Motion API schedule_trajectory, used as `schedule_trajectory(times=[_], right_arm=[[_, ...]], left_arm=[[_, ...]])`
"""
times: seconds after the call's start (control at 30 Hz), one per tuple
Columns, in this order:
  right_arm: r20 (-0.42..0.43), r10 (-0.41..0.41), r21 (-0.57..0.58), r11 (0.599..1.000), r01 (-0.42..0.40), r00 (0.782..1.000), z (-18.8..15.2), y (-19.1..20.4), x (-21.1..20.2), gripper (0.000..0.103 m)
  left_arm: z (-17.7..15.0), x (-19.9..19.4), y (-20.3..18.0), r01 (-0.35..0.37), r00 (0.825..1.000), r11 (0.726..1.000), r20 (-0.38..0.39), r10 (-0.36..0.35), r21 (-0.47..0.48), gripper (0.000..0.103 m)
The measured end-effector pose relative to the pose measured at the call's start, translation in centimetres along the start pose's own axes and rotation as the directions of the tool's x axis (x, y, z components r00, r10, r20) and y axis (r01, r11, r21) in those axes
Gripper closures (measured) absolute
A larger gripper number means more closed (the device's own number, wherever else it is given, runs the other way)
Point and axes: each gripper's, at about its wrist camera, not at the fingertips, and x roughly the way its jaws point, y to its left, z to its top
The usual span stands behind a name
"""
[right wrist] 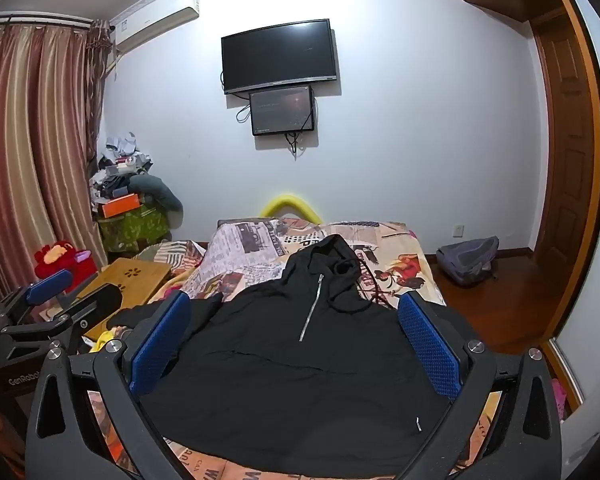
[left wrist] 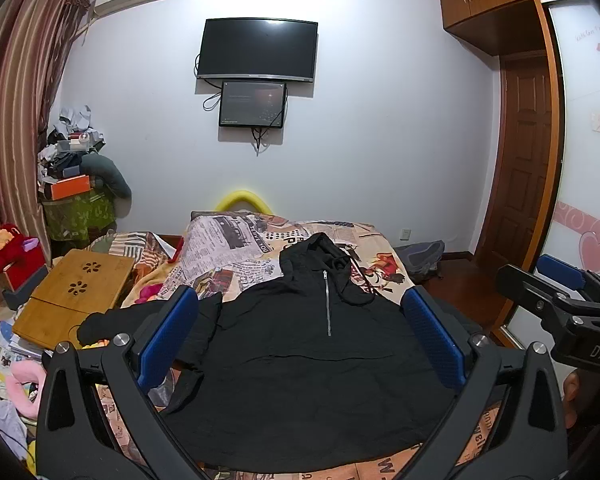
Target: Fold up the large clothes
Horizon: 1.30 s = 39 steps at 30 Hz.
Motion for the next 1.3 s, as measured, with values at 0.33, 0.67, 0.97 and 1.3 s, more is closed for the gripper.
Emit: schedule_trajectory(times=[0.33, 0.67, 0.97, 1.3], right_arm=[[-0.004, 0.002, 0.002, 1.0, -0.002, 1.0, 0.0, -0.1, 0.2, 0.0], [-0.005, 0.004, 0.003, 1.0, -0.004, 1.0, 0.0, -0.2, 0.3, 0.0], [-0.008, 0.005, 0.004, 1.0, -0.005, 1.0, -0.1, -0.4, 0.5, 0.0], [-0.009, 0.005, 0.005, 1.0, -0.005, 1.0, -0.1, -0.4, 0.5, 0.0]], left_arm=[[-0.1, 0.0, 0.2, -0.006, 1.0, 1.0, -0.001, 0.006, 0.001, 0.0], [-0.3, 0.0, -0.2, -0.011, 1.0, 1.0, -0.001, 0.011, 0.005, 0.0], [-0.1, 0.1, -0.3, -0.012, 1.0, 1.0, -0.003, 0.012, 0.002, 0.0], [-0.1, 0.1, -0.2, -0.011, 1.0, 1.0, -0.003, 0.011, 0.001, 0.0]])
